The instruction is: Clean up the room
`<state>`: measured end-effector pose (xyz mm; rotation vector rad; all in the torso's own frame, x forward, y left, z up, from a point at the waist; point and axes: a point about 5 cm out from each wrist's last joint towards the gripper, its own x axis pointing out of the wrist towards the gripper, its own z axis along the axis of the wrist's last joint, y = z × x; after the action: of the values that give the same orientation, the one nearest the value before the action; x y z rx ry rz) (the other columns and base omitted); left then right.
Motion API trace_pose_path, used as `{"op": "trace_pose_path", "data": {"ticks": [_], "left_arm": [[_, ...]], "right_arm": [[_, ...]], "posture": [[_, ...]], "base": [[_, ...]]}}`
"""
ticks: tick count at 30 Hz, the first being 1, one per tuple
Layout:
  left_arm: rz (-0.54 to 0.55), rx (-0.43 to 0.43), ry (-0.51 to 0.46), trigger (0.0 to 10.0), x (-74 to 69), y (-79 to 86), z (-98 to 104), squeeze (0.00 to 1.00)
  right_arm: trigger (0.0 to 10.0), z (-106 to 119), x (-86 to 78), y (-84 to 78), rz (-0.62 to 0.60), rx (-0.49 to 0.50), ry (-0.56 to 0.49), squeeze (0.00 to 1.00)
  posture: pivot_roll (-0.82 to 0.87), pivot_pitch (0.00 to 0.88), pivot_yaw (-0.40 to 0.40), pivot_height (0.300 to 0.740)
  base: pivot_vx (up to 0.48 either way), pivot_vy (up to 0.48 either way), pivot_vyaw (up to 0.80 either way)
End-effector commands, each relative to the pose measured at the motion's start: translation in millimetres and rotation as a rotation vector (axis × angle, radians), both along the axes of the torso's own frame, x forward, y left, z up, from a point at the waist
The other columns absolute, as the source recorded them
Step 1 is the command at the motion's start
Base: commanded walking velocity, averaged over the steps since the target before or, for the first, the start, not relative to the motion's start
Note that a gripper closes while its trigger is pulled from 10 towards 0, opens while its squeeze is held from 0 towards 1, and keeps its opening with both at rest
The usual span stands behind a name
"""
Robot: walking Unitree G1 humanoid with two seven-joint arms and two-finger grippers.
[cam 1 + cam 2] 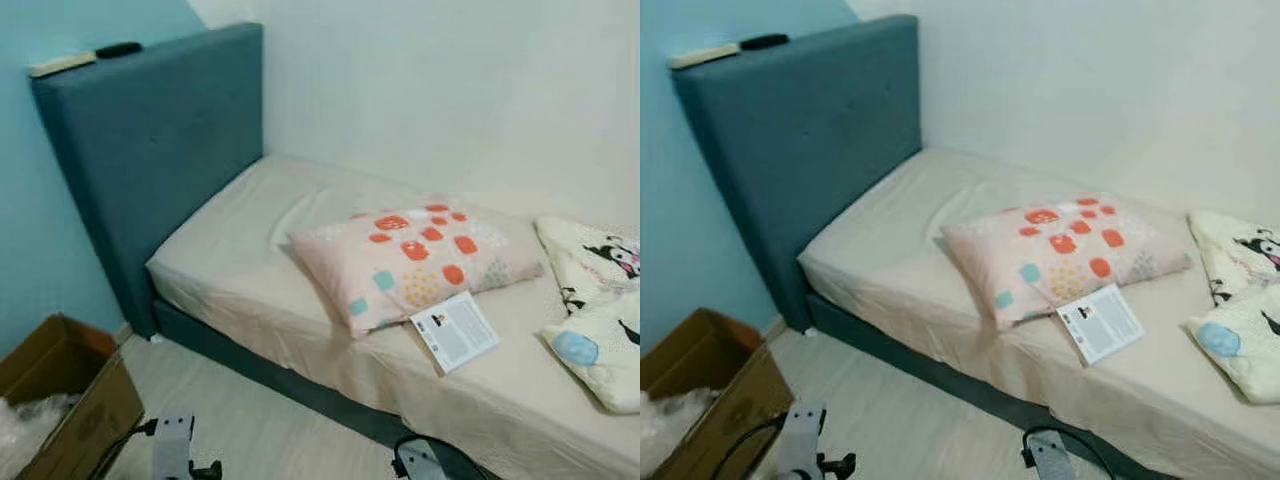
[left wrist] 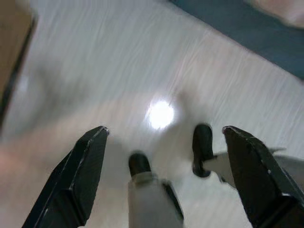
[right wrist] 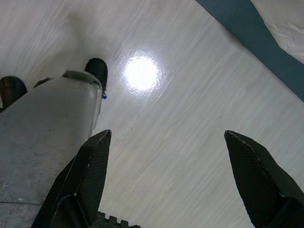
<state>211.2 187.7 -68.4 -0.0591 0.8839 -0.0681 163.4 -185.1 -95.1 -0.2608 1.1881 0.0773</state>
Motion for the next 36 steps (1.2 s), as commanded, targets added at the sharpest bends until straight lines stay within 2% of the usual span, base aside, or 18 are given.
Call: {"op": "trace_pose_path", "data": {"ticks": [1,2,3,5,7,8,9,11,13,14,16,18,21,23,26,30,32,36], "left_arm": [[-0.099,0.021,-0.038,10.0,8.6,-5.4,5,0.0],[-0.163,0.034,-0.073,10.0,16.4,-8.1,11,0.0],[-0.163,0.034,-0.073,10.0,16.4,-8.1,11,0.0],[-0.236,0.035,-0.136,10.0,30.5,-13.8,21,0.0],[-0.228,0.037,-0.166,10.0,37.8,-16.1,26,0.0],[-0.171,0.032,-0.169,10.0,39.5,-14.8,27,0.0],[-0.171,0.032,-0.169,10.0,39.5,-14.8,27,0.0],[-0.065,0.009,-0.157,10.0,38.3,-13.4,25,0.0],[0.047,-0.037,-0.119,10.0,30.9,-14.9,18,0.0],[0.069,-0.053,-0.099,10.0,26.7,-17.3,15,0.0],[0.038,-0.04,-0.057,10.0,17.6,-23.2,8,0.0],[0.001,-0.022,-0.037,10.0,14.6,-26.1,6,0.0],[-0.01,-0.019,-0.035,10.0,14.9,-26.3,6,0.0],[0.019,-0.027,-0.043,10.0,20.3,-23.3,9,0.0],[0.02,-0.03,-0.062,10.0,28.1,-23.2,14,0.0],[-0.011,-0.031,-0.127,10.0,48.4,-25.8,29,0.0],[-0.018,-0.027,-0.137,10.0,50.9,-25.7,31,0.0],[0.043,-0.045,-0.152,10.0,55.1,-19.5,34,0.0]], "right_arm": [[10.0,0,-1.3,-1.2,-0.007,-0.001,0.001,0.0],[10.0,0,-0.8,-1.0,-0.007,0.001,0.0,0.0],[10.0,0,-0.8,-1.0,-0.007,0.001,0.0,0.0],[10.0,0,0.5,-1.6,-0.009,0.006,-0.007,0.0],[10.0,3,5.6,-3.5,-0.042,0.02,-0.035,0.0],[10.0,4,8.4,-5.3,-0.052,0.024,-0.051,0.0],[10.0,4,8.4,-5.3,-0.052,0.024,-0.051,0.0],[10.0,7,12.5,-10.2,-0.061,0.015,-0.072,0.0],[10.0,13,23.0,-15.0,-0.099,0.021,-0.114,0.0],[10.0,17,30.5,-17.6,-0.102,0.016,-0.142,0.0],[10.0,29,50.1,-24.4,-0.096,-0.012,-0.214,0.0],[10.0,40,66.6,-30.8,-0.109,-0.033,-0.279,0.0],[10.0,44,71.9,-33.0,-0.117,-0.041,-0.299,0.0],[10.0,52,82.0,-35.7,-0.134,-0.041,-0.339,0.0],[10.0,54,84.5,-37.2,-0.141,-0.043,-0.345,0.0],[10.0,55,87.3,-31.3,-0.148,-0.021,-0.357,0.0],[10.0,55,87.7,-29.1,-0.14,-0.019,-0.356,0.0],[10.0,56,92.0,-22.3,-0.105,-0.015,-0.357,0.0]], "posture": [[0.16,0.0,-0.094,0.74],[0.16,0.0,-0.096,0.74],[0.16,0.0,-0.096,0.74],[0.16,0.0,-0.095,0.74],[0.16,0.0,-0.093,0.74],[0.13,0.0,-0.08,0.74],[0.13,0.0,-0.08,0.74],[0.11,0.0,-0.074,0.74],[0.08,0.0,-0.06,0.74],[0.04,0.0,-0.044,0.74],[0.01,0.0,-0.006,0.74],[-0.02,0.0,0.002,0.74],[-0.02,0.0,0.002,0.74],[-0.05,0.0,0.042,0.74],[-0.06,0.0,0.048,0.74],[-0.02,0.0,0.016,0.74],[-0.02,0.0,0.012,0.74],[-0.01,0.0,0.014,0.74]], "base": [[0.0,0.0,-0.76],[0.0,0.0,-0.76],[0.0,0.0,-0.76],[0.0,0.0,-0.76],[0.0,0.0,-0.76],[0.0,0.0,-0.76],[0.0,0.0,-0.76],[0.0,0.0,-0.64],[0.0,0.0,0.0],[0.0,0.0,0.0],[0.0,0.0,0.0],[0.0,0.0,0.0],[0.0,0.0,0.0],[0.0,0.0,0.0],[0.0,0.0,-0.8],[0.0,0.0,-0.8],[0.0,0.0,-0.8],[0.0,0.0,-0.79]]}}
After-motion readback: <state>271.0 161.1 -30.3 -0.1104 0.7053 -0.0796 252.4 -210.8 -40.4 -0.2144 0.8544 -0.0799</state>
